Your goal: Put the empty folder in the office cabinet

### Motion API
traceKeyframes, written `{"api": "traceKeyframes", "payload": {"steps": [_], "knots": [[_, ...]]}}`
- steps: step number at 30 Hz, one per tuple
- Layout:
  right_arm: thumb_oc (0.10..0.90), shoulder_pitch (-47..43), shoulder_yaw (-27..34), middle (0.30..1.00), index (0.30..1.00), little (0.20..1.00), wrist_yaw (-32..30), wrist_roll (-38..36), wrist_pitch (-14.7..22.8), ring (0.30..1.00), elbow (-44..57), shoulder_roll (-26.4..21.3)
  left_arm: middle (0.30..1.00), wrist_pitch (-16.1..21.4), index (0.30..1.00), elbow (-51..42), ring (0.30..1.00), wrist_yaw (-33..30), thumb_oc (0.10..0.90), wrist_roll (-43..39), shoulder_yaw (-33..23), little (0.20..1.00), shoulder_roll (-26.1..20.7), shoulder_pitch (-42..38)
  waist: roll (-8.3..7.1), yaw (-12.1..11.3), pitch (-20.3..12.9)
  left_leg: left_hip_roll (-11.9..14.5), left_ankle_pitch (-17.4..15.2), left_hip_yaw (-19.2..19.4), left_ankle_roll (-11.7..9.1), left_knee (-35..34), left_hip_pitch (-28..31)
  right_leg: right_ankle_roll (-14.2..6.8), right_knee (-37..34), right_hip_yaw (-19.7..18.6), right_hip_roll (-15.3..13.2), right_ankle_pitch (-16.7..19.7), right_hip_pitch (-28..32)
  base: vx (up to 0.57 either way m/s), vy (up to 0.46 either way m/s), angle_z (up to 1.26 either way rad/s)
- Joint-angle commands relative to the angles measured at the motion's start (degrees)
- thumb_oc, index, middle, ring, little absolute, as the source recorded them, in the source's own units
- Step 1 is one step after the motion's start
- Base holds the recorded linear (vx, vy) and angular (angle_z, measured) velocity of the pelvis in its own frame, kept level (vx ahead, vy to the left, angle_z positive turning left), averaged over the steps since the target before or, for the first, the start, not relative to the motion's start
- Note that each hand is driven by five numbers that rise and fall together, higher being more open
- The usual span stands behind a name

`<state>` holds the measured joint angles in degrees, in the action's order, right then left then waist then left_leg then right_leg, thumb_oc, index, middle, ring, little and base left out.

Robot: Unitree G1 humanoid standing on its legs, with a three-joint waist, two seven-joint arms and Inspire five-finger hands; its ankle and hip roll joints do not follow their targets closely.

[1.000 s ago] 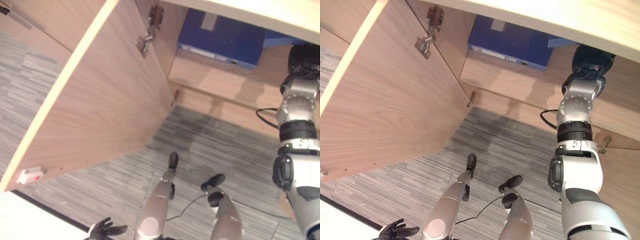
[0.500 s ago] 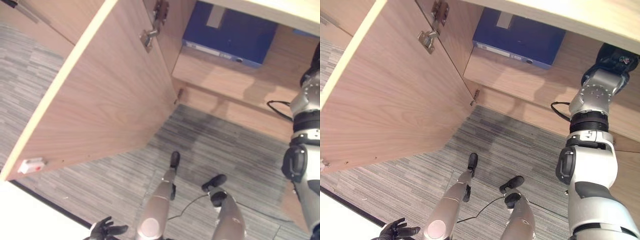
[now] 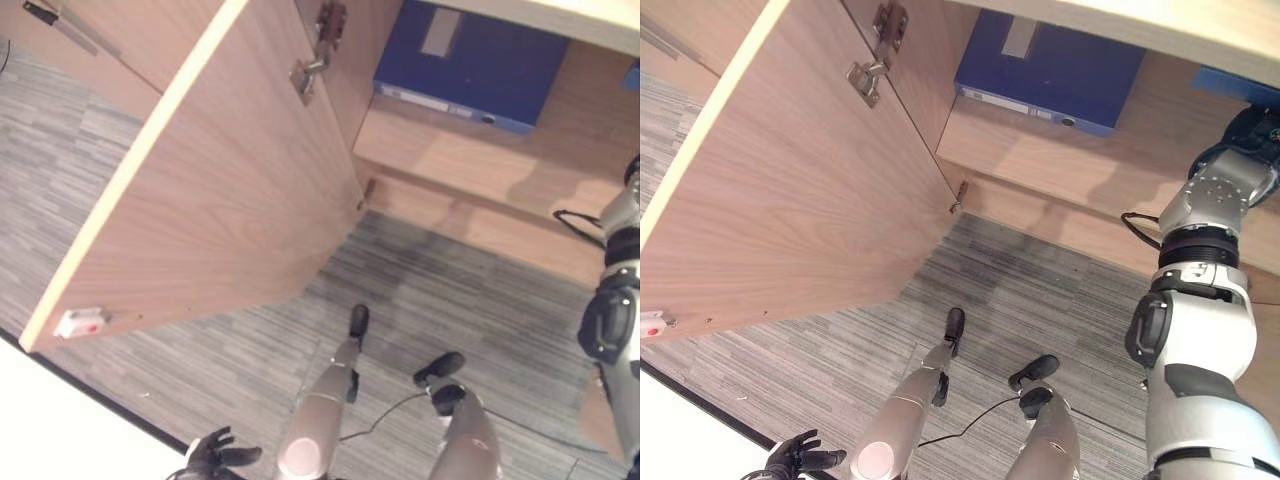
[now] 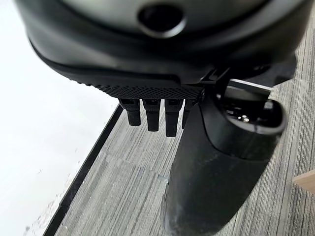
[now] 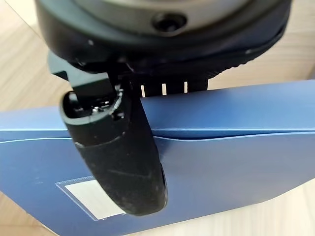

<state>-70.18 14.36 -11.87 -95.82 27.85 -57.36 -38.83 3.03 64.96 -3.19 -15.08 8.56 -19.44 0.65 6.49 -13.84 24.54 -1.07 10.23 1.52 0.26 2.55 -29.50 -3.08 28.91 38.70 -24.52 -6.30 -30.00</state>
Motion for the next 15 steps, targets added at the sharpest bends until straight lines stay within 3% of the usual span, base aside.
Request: {"api": "traceKeyframes", "payload": {"steps": [1,10,11,12,15], "knots": [[0.400,-4.0,-5.3,0.300,0.300,0.300,3.7,3.2,0.9,0.300,4.6,-7.9,0.900,-0.6,0.900,5.2,0.900,-2.3,0.800,0.4,2.2,0.900,-5.8,4.0,-0.86,-0.6,-3.2,2.2,-12.3,1.1,-3.2,1.9,6.7,-6.1,-5.4,-3.7,2.4,5.2,-0.7,0.00,0.000,0.00],[0.400,-5.5,-6.9,0.300,0.300,0.300,4.0,3.2,0.7,0.300,5.1,-8.8,0.900,-0.5,0.900,4.0,0.900,-2.1,0.800,0.0,2.9,0.900,-6.2,5.0,0.62,-0.4,-2.3,0.7,-13.9,1.5,-2.5,5.1,4.5,-6.3,-2.7,-4.7,0.7,5.0,-2.5,0.00,0.005,0.02],[0.464,-5.6,-7.4,0.396,0.396,0.396,4.0,3.2,0.5,0.396,5.0,-8.9,0.900,-0.4,0.900,3.8,0.900,-2.0,0.800,0.0,2.9,0.900,-6.3,5.1,0.71,-0.3,-2.2,0.6,-14.0,1.5,-2.5,5.3,4.3,-6.2,-2.5,-4.9,0.7,5.0,-2.7,0.00,0.000,0.00],[0.800,-5.8,-8.1,0.900,0.900,0.900,4.1,3.3,0.0,0.900,4.6,-9.1,0.900,-0.5,0.900,3.7,0.900,-1.9,0.800,-0.1,3.0,0.900,-6.4,5.1,0.66,-0.4,-2.1,0.6,-14.0,1.6,-2.5,5.4,4.1,-6.2,-2.3,-5.0,0.6,5.0,-2.9,0.00,0.000,0.00],[0.800,-6.9,-9.2,0.900,0.900,0.900,4.5,3.3,-1.0,0.900,4.0,-9.6,0.900,-0.5,0.900,3.2,0.900,-1.8,0.800,-0.2,3.5,0.900,-6.6,5.5,0.93,-0.4,-1.9,0.5,-14.0,1.7,-2.4,5.5,3.7,-6.2,-2.1,-5.1,0.5,5.0,-3.4,0.00,0.000,0.00]]}}
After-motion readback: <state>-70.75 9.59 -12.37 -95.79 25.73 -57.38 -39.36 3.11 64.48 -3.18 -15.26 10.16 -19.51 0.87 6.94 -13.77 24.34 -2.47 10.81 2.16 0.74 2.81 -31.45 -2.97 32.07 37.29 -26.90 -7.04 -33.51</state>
